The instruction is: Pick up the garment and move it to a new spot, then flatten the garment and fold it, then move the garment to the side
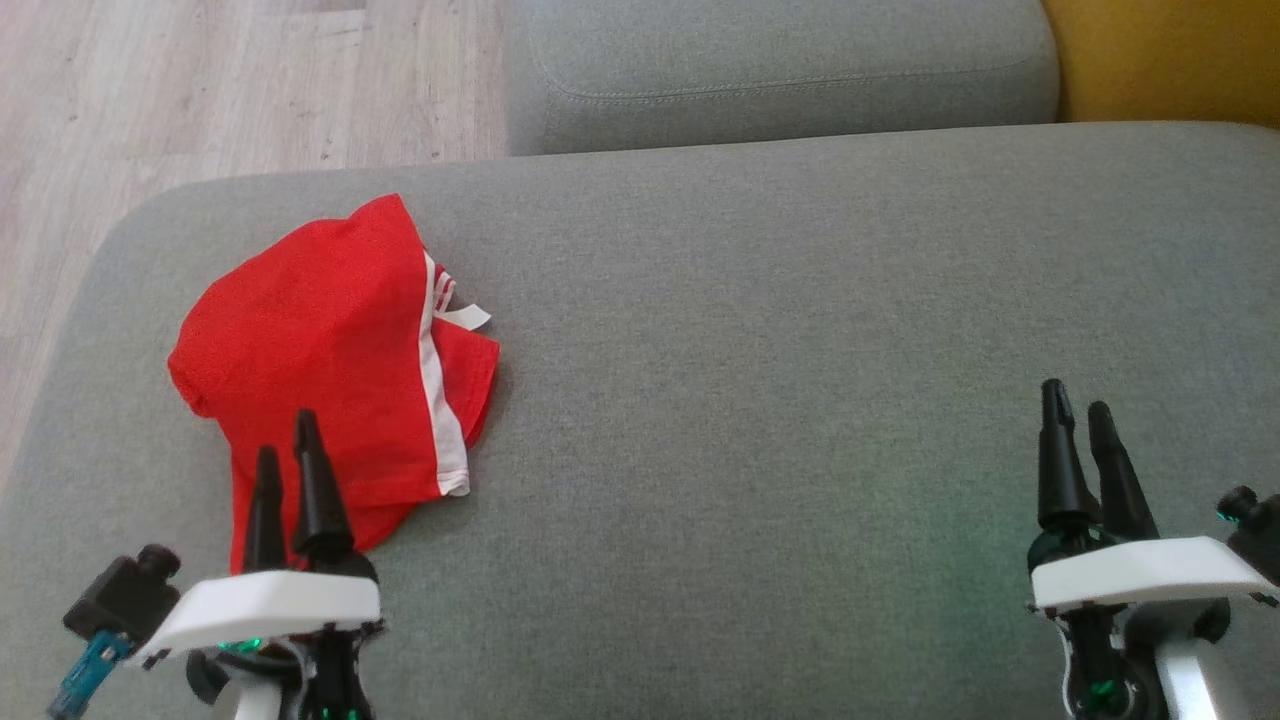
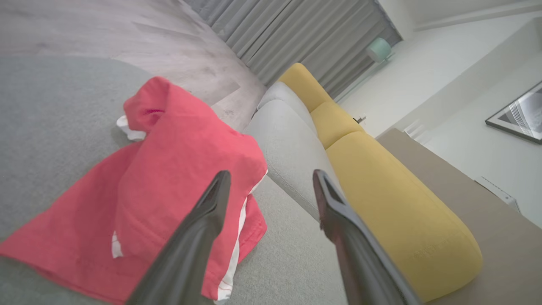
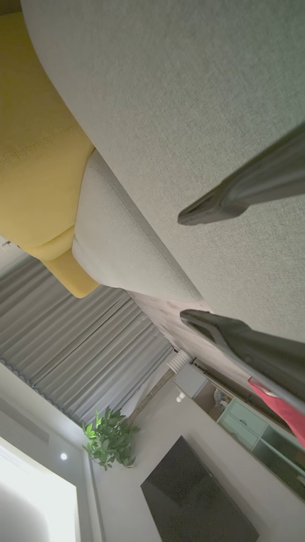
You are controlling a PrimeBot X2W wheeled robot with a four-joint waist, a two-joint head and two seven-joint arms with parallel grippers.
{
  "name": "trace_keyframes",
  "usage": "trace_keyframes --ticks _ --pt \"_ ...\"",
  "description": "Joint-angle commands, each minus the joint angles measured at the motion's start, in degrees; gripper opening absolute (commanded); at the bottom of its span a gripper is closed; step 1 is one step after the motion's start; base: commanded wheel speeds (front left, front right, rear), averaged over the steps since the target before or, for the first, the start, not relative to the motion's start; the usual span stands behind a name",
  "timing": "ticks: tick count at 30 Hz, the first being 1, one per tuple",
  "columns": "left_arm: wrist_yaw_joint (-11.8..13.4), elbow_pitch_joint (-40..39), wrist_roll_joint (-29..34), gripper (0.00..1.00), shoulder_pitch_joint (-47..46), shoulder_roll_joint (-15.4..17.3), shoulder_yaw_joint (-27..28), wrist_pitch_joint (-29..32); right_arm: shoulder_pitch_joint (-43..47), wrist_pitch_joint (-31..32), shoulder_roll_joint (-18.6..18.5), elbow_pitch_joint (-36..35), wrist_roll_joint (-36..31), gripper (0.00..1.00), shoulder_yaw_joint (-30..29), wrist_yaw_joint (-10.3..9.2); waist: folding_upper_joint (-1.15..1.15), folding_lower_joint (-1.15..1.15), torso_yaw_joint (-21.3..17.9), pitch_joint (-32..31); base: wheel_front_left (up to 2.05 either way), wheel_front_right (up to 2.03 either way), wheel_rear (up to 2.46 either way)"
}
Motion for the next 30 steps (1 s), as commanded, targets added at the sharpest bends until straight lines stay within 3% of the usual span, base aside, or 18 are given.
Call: trace_keyframes --ticks 1,13,30 --pt "0.37 -2.87 2.36 1.00 -2.93 0.31 0.25 -0.80 -2.64 -0.73 -0.32 -2.84 -2.19 1.00 1.03 -0.02 0.00 0.00 -0.05 0.02 0.00 0.00 0.00" --pt "0.06 -3.68 15.61 1.00 -3.66 1.31 -4.71 -2.85 -2.48 -2.76 -0.37 -3.92 -13.57 1.00 3.66 -0.03 0.00 0.00 -0.47 0.08 0.00 0.00 0.00" --pt "5.03 1.10 31.79 1.00 -5.86 6.00 -15.05 -5.91 -2.56 -5.80 -0.43 -5.73 -33.05 1.00 5.02 -0.03 0.00 0.00 -0.73 -0.16 0.00 0.00 0.00"
